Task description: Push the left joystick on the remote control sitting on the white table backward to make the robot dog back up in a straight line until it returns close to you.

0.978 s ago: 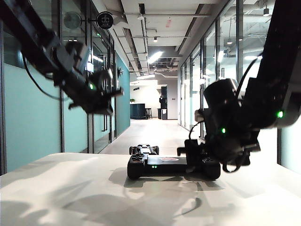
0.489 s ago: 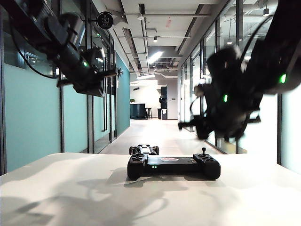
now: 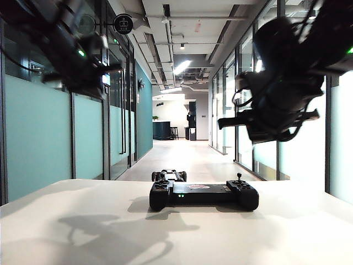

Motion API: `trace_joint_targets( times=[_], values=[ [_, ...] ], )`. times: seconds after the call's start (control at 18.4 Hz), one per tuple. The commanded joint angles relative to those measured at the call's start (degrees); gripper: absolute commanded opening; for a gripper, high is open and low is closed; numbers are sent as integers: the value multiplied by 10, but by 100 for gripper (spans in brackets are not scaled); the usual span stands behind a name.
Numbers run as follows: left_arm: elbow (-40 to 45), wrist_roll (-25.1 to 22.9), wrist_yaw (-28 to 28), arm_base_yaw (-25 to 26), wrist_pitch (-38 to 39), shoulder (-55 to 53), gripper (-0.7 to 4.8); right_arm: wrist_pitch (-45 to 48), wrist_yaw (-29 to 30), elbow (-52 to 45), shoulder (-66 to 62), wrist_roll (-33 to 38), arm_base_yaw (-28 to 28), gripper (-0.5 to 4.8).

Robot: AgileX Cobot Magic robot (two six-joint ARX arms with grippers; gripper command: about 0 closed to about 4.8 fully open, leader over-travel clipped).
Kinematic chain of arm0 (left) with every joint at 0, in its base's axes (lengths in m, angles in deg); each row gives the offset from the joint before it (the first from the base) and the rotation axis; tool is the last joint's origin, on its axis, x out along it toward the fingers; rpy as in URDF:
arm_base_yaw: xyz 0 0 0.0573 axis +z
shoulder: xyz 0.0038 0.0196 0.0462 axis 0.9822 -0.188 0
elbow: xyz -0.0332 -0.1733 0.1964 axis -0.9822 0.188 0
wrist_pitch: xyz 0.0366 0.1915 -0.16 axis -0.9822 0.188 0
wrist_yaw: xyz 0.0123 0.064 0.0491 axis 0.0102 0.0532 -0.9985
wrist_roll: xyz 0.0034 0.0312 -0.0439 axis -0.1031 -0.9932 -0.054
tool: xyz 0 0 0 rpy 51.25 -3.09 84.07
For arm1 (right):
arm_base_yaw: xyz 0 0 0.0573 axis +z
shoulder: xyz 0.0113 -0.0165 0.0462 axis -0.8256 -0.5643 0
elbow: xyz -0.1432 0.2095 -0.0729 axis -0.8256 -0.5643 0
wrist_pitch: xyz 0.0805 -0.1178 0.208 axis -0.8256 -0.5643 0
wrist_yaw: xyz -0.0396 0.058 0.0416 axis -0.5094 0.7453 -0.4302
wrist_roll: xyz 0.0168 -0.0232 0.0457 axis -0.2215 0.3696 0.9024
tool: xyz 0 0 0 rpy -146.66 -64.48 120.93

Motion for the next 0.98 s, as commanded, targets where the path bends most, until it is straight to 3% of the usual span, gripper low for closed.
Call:
trace_joint_targets(
  times=[0.05,0.54,0.98],
  values=[
    [85,-2,-13,0,-60,77,-6,6,19,-45,57,-2,1,-1],
    [355,-2,-50,0,-145,323,-6,-10,90,-142,241,-34,1,-1],
    [547,-2,-54,0,-208,489,-6,-35,120,-142,273,-62,1,-1]
  ],
)
